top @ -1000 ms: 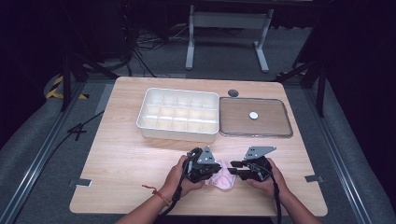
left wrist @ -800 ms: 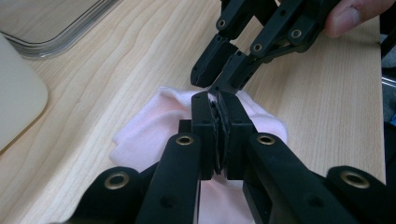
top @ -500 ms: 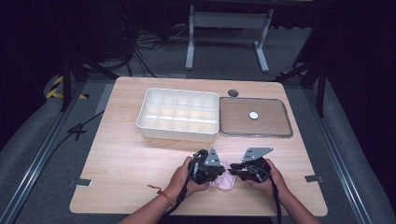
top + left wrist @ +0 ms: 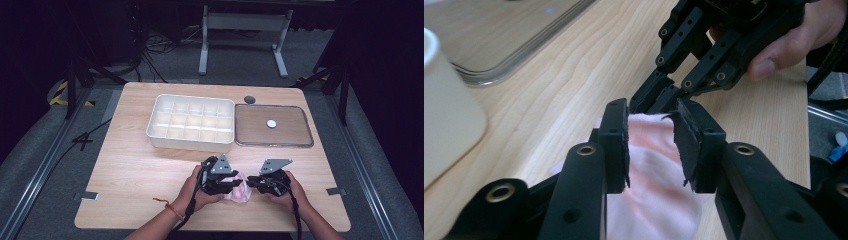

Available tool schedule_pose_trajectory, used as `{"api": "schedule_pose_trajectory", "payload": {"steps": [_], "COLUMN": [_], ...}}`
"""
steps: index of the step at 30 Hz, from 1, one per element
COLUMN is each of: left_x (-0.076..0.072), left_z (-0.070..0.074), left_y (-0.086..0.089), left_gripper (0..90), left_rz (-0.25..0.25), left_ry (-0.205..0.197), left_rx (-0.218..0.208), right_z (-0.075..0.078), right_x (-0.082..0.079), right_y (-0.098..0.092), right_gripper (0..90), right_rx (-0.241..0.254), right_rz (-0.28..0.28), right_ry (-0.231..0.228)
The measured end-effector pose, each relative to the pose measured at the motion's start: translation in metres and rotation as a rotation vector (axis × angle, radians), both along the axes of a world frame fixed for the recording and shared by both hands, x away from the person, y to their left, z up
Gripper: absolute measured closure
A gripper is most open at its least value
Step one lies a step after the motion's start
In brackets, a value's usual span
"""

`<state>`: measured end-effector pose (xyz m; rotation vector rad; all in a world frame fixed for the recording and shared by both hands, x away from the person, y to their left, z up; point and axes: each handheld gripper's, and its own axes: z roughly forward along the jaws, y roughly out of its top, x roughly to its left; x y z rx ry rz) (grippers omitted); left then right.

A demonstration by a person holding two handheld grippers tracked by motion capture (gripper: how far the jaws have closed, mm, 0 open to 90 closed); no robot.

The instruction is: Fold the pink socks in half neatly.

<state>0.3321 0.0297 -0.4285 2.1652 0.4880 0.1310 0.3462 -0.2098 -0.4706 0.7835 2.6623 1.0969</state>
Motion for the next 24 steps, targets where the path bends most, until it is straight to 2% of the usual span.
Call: {"api": "schedule_pose_trajectory", "payload": {"steps": [3, 6, 7, 8, 9, 10, 13, 15, 16, 24], "left_x": [-0.005, -0.008, -0.01, -0.012, -0.014, -0.014, -0.017, -0.017, -0.017, -0.018], "left_z": [0.001, -0.003, -0.007, -0.011, -0.016, -0.016, -0.023, -0.024, -0.026, -0.033], "left_y": [0.008, 0.009, 0.008, 0.006, 0.002, 0.002, -0.007, -0.008, -0.009, -0.01], "left_gripper": [73.1, 78.5, 78.5, 78.2, 75.2, 73.4, 69.5, 69.2, 69.1, 65.9], "left_rz": [-0.028, -0.043, -0.051, -0.056, -0.054, -0.054, -0.037, -0.035, -0.026, -0.034], "left_ry": [-0.01, 0.005, 0.017, 0.031, 0.039, 0.039, 0.032, 0.029, 0.022, 0.039], "left_rx": [0.018, 0.039, 0.067, 0.076, 0.108, 0.108, 0.15, 0.159, 0.178, 0.195], "right_z": [0.0, 0.0, 0.0, 0.0, 0.0, 0.0, 0.0, 0.0, 0.0, 0.0], "right_x": [-0.001, 0.0, 0.0, 0.0, -0.001, -0.001, -0.002, -0.002, -0.002, -0.002], "right_y": [0.0, 0.0, 0.0, 0.0, 0.001, 0.001, 0.001, 0.001, 0.001, 0.001], "right_gripper": [80.7, 80.7, 80.7, 80.7, 80.8, 80.8, 81.0, 81.0, 81.0, 80.5], "right_rx": [-0.007, -0.004, -0.004, -0.005, -0.008, -0.009, -0.007, -0.006, -0.008, -0.013], "right_rz": [0.003, 0.003, 0.003, 0.001, 0.001, -0.001, -0.001, -0.001, 0.0, 0.001], "right_ry": [-0.005, -0.002, -0.002, -0.003, -0.004, -0.004, -0.008, -0.009, -0.01, -0.017]}}
